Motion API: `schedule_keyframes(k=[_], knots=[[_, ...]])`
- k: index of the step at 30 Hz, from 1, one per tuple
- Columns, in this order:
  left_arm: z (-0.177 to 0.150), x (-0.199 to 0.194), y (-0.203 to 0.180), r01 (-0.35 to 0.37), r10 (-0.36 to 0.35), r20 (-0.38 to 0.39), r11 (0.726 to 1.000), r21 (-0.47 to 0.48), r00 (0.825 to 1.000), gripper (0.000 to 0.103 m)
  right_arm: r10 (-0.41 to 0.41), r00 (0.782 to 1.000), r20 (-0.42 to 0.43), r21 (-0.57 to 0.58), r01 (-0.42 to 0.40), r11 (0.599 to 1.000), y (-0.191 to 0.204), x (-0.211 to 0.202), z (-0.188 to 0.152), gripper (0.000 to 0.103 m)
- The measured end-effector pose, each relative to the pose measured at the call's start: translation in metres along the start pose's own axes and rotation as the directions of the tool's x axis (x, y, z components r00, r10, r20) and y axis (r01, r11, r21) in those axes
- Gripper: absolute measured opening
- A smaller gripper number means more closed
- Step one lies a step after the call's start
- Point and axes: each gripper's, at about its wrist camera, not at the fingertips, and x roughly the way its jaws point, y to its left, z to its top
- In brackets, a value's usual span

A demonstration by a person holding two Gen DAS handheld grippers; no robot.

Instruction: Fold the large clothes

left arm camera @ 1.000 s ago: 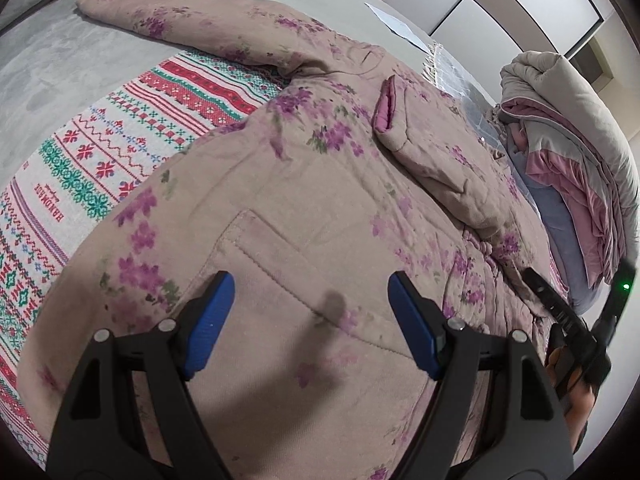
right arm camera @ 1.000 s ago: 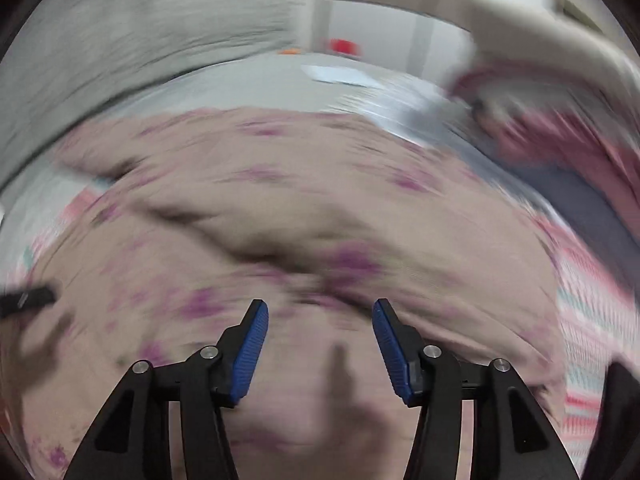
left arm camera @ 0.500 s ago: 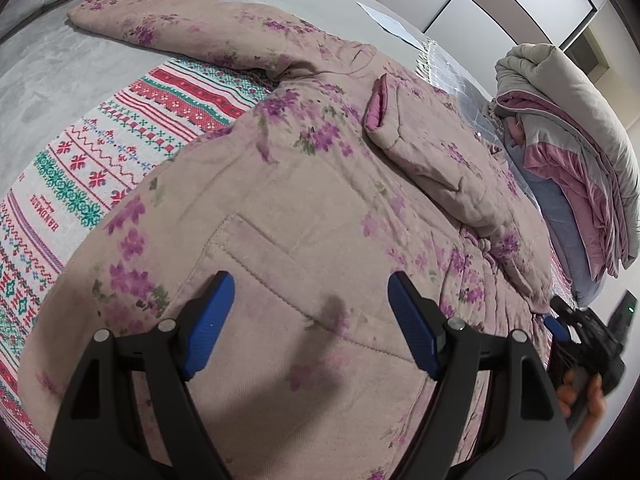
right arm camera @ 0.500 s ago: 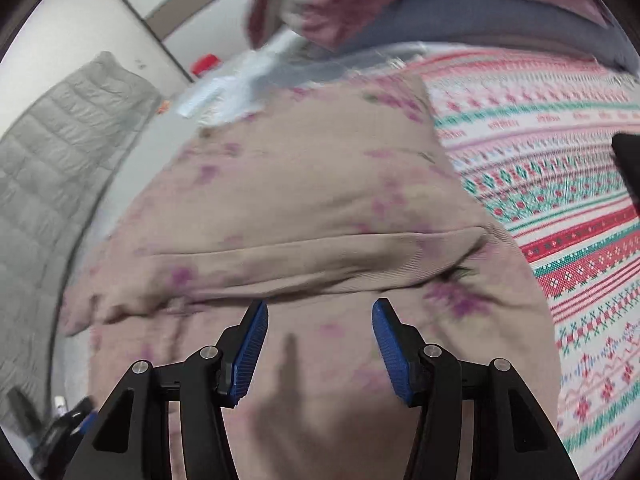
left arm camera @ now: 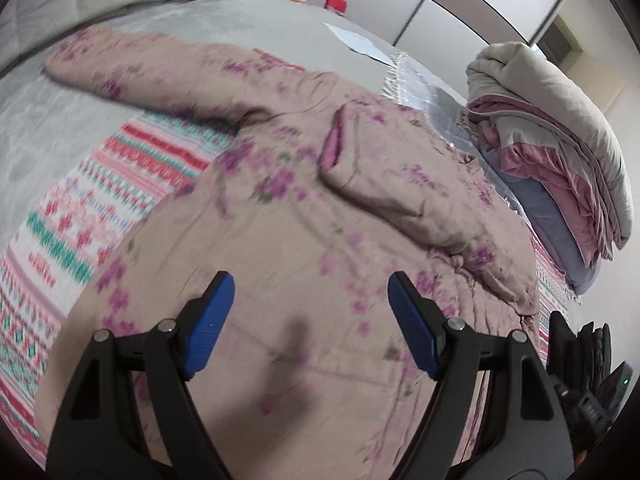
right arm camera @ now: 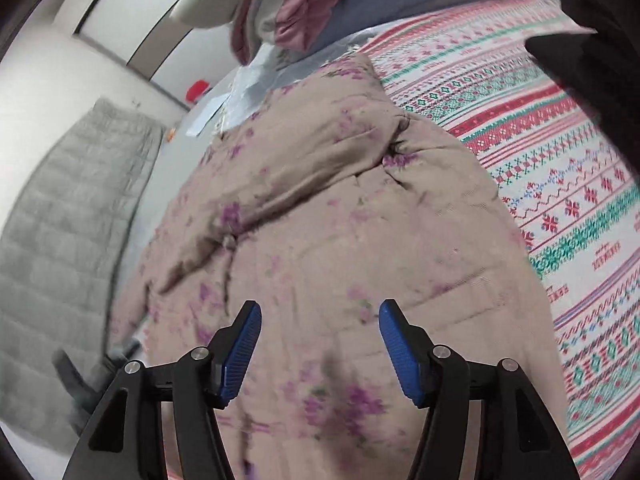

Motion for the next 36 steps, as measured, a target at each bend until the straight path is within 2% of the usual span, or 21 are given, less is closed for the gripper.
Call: schedule_keyframes(k=[2,4,6,8,9,11,12,13,16,20,22,23,25,27,28,29,31,32,33,34,36], knots=[[0.014,0.011,-0.014,0.007,-0.007,-0.020,1.000,0.019,1.000,0.079,-0.016,1.000,-0.019,0.015,0.016,1.000,-0.007,0.009,-0.002,0.064],[0.033,0.033,-0.034,0.014,-0.012,-0.042,0.998,0.057,0.999,0.079,0.010,0.998,-0.062,0.051,-0.007,0.999,-0.014,0.020,-0.002,0.064],[0.048,0.057,-0.051,-0.040,0.045,-0.056,0.995,0.092,0.997,0.079,0.006,0.996,-0.087,0.043,-0.003,0.999,-0.016,0.025,-0.002,0.064],[0.060,0.083,-0.061,-0.089,0.096,-0.062,0.990,0.106,0.993,0.079,-0.003,0.998,-0.061,0.038,0.005,0.999,-0.019,0.023,-0.003,0.064],[0.064,0.095,-0.063,-0.114,0.121,-0.066,0.988,0.103,0.991,0.075,-0.005,0.998,-0.057,0.039,0.008,0.999,-0.021,0.022,-0.004,0.064],[0.067,0.115,-0.064,-0.204,0.211,-0.062,0.973,0.108,0.975,0.049,-0.008,0.998,-0.056,0.040,0.010,0.999,-0.026,0.026,-0.004,0.064],[0.065,0.120,-0.064,-0.244,0.253,-0.059,0.962,0.121,0.966,0.027,-0.012,0.998,-0.060,0.041,0.014,0.999,-0.028,0.028,-0.004,0.064],[0.063,0.125,-0.066,-0.274,0.283,-0.051,0.951,0.143,0.958,0.022,-0.017,0.997,-0.070,0.043,0.020,0.999,-0.030,0.031,-0.005,0.064],[0.066,0.116,-0.076,-0.298,0.298,0.025,0.938,0.175,0.954,0.015,-0.032,0.996,-0.079,0.027,0.035,0.999,-0.030,0.036,-0.005,0.064],[0.087,0.089,-0.081,-0.260,0.236,0.144,0.947,0.187,0.961,0.014,-0.040,0.997,-0.072,0.007,0.040,0.999,-0.029,0.034,-0.006,0.065],[0.088,0.095,-0.077,-0.260,0.237,0.127,0.941,0.216,0.963,0.014,-0.040,0.996,-0.075,0.014,0.041,0.999,-0.031,0.036,-0.006,0.065],[0.084,0.103,-0.076,-0.275,0.256,0.108,0.930,0.245,0.961,0.014,-0.043,0.996,-0.076,0.016,0.044,0.999,-0.031,0.036,-0.006,0.065],[0.064,0.127,-0.072,-0.308,0.301,0.073,0.887,0.344,0.951,0.017,-0.059,0.995,-0.076,0.003,0.059,0.998,-0.029,0.038,-0.006,0.065],[0.057,0.133,-0.074,-0.313,0.298,0.102,0.864,0.393,0.949,0.021,-0.077,0.994,-0.075,-0.024,0.075,0.997,-0.023,0.041,-0.007,0.066],[0.057,0.126,-0.070,-0.286,0.264,0.110,0.871,0.400,0.958,0.023,-0.083,0.994,-0.074,-0.039,0.081,0.996,-0.022,0.041,-0.007,0.067],[0.060,0.121,-0.066,-0.258,0.239,0.097,0.884,0.390,0.966,0.029,-0.090,0.993,-0.075,-0.055,0.086,0.995,-0.020,0.041,-0.008,0.067],[0.075,0.103,-0.044,-0.164,0.158,0.044,0.933,0.320,0.986,0.042,-0.095,0.993,-0.076,-0.064,0.090,0.994,-0.018,0.043,-0.008,0.069],[0.083,0.093,-0.032,-0.135,0.128,0.043,0.951,0.279,0.991,0.043,-0.094,0.993,-0.076,-0.064,0.090,0.994,-0.019,0.043,-0.008,0.069],[0.094,0.077,-0.011,-0.132,0.119,0.070,0.967,0.218,0.990,0.047,-0.094,0.993,-0.075,-0.062,0.089,0.994,-0.018,0.043,-0.007,0.069],[0.100,0.068,0.003,-0.142,0.127,0.088,0.974,0.178,0.988,0.059,-0.092,0.993,-0.073,-0.060,0.088,0.994,-0.018,0.042,-0.007,0.070],[0.116,0.048,0.048,-0.180,0.170,0.125,0.981,0.071,0.977,0.070,-0.085,0.995,-0.057,-0.055,0.082,0.995,-0.017,0.038,-0.006,0.070]])
